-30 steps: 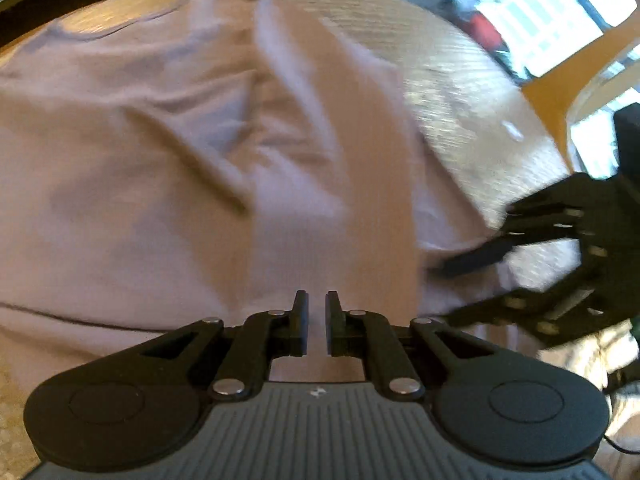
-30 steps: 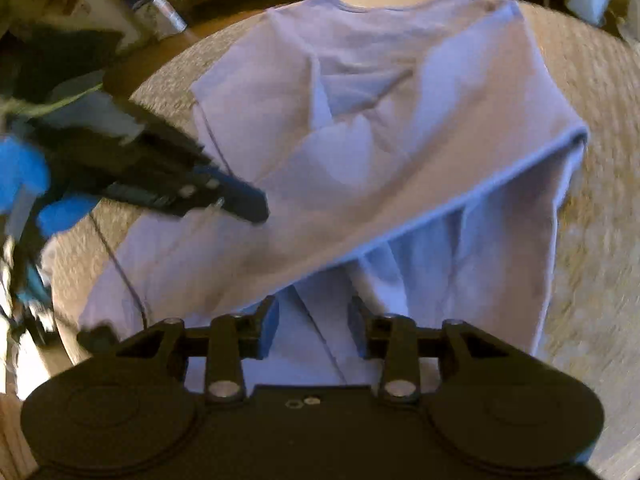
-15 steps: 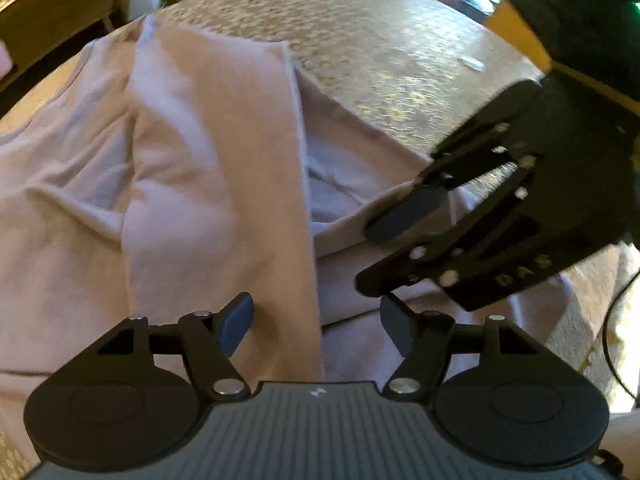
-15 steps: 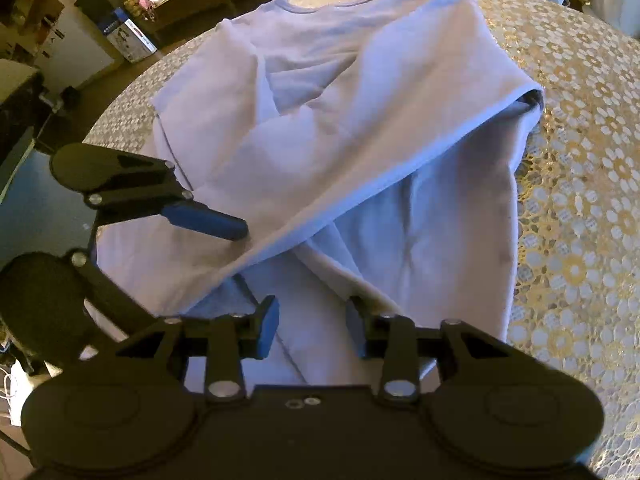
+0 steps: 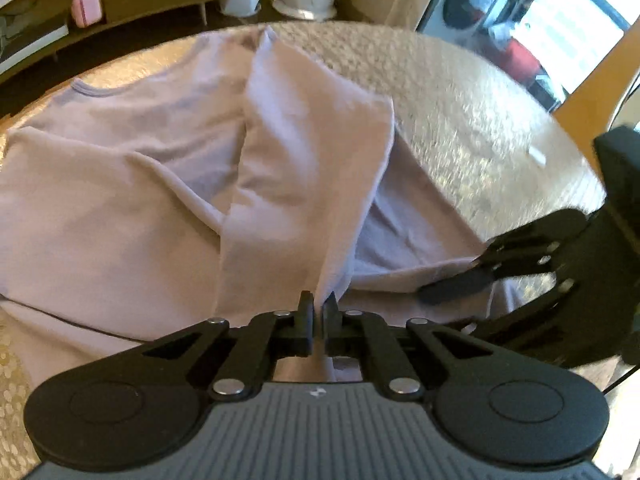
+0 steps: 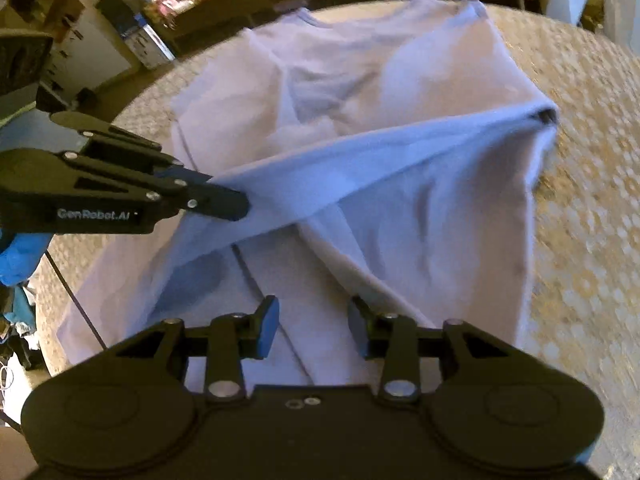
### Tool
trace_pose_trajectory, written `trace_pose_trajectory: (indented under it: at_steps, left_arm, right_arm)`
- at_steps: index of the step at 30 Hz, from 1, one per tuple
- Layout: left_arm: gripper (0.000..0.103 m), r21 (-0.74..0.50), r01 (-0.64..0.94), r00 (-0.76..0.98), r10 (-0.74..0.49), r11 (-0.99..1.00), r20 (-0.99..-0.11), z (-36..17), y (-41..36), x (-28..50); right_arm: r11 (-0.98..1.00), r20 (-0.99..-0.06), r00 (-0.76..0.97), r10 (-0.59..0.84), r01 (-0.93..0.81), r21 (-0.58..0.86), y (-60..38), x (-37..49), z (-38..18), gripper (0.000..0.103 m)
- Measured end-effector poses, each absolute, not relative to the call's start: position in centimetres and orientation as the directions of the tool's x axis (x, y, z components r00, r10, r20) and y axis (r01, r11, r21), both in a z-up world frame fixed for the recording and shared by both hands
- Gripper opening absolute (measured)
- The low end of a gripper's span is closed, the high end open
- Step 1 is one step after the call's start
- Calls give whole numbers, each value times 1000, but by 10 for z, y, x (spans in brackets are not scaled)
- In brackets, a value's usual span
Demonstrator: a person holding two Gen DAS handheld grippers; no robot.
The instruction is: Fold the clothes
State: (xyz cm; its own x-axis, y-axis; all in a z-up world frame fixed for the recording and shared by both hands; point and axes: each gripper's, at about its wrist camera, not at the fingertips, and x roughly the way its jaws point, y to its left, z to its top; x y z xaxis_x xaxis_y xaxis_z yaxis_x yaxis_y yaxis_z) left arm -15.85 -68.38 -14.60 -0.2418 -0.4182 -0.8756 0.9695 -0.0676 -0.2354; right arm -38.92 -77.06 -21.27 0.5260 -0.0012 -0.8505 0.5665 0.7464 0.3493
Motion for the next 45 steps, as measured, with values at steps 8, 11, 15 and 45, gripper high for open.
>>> trace_pose_trajectory:
  at_steps: [8,11,15,45]
  left_arm:
    - [2,-264,963,-263,-433,-58,-862,-149,-687,-167]
    - [2,-279,959,-272,-452,-52,-850,-150,-689,-167]
    - [2,-305,951,-291,-464,-46,-836,-146,-687,-164]
    - [2,-458,889,-390,-526,-1,-756,-129,-678,-136]
  right_arm:
    - [751,-823,564,-69,573,329,-772,-370,-217,103]
    - [722,-808,581,-96,599,345,-779,-374,-215,103]
    - [682,-787,602,-133,632,368,-788,-379,-212,103]
    - [367,-600,795,-93,587,722,-845,-375,-250,103]
